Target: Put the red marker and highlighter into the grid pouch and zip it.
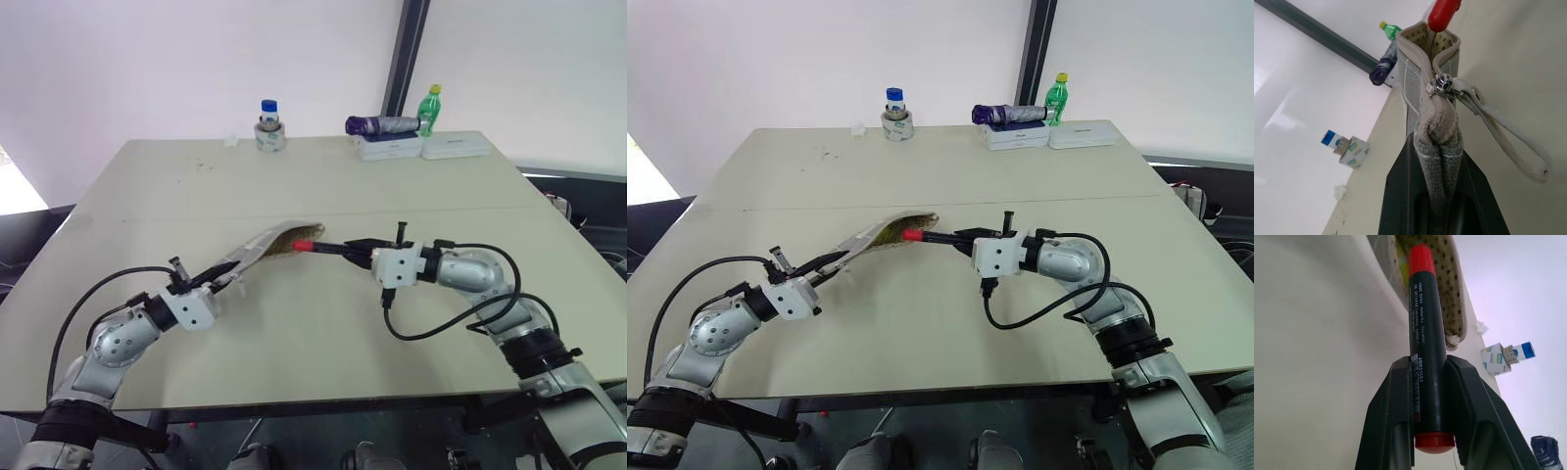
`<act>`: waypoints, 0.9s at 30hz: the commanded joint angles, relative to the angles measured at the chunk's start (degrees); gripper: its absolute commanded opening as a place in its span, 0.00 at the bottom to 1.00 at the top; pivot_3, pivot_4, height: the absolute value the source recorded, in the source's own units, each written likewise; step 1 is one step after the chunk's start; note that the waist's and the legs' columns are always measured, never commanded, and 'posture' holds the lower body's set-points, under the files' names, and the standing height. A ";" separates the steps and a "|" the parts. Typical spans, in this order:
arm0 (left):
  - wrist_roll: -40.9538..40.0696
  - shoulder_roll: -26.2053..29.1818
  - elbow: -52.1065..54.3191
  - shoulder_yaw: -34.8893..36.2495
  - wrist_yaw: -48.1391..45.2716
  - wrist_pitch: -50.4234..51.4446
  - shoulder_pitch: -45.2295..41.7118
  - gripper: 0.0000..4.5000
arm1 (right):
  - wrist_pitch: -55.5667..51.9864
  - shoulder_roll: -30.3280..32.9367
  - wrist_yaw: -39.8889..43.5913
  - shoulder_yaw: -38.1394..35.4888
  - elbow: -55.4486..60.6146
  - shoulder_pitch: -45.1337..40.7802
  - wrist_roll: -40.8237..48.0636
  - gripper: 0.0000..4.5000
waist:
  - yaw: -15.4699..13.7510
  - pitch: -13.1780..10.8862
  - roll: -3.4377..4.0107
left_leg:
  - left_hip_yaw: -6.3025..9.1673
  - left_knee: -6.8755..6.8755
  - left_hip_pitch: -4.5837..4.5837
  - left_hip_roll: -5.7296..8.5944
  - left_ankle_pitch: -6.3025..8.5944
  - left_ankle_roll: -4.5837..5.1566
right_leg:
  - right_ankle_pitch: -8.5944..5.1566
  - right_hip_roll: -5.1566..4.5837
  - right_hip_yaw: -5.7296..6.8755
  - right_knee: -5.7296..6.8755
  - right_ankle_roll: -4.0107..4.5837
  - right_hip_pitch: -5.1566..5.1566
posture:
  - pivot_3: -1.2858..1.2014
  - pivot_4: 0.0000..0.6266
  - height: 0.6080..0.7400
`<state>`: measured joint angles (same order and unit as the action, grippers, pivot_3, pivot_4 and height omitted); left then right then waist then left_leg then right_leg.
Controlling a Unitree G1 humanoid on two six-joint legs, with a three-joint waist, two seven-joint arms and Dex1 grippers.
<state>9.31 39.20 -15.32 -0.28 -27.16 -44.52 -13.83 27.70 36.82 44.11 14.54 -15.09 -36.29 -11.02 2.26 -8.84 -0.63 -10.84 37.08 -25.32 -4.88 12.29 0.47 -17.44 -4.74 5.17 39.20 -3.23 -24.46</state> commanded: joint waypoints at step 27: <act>0.98 0.50 4.76 -6.43 -4.00 -4.65 -2.27 0.00 | 11.38 -10.10 -0.20 8.65 -6.57 -9.77 -5.55 0.41 | 0.10 0.00 0.00 | -0.03 0.05 0.00 0.00 -0.06 -0.08 | 0.00 0.06 -0.01 0.04 0.00 0.00 | 0.52 0.24 0.98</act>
<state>11.40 39.17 -11.14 -7.20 -31.23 -48.14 -15.55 38.05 27.10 43.22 23.98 -22.52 -44.04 -19.34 2.36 -8.83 -0.63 -10.87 37.13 -25.31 -4.89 12.23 0.39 -17.44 -4.69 5.16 39.25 -3.23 -24.45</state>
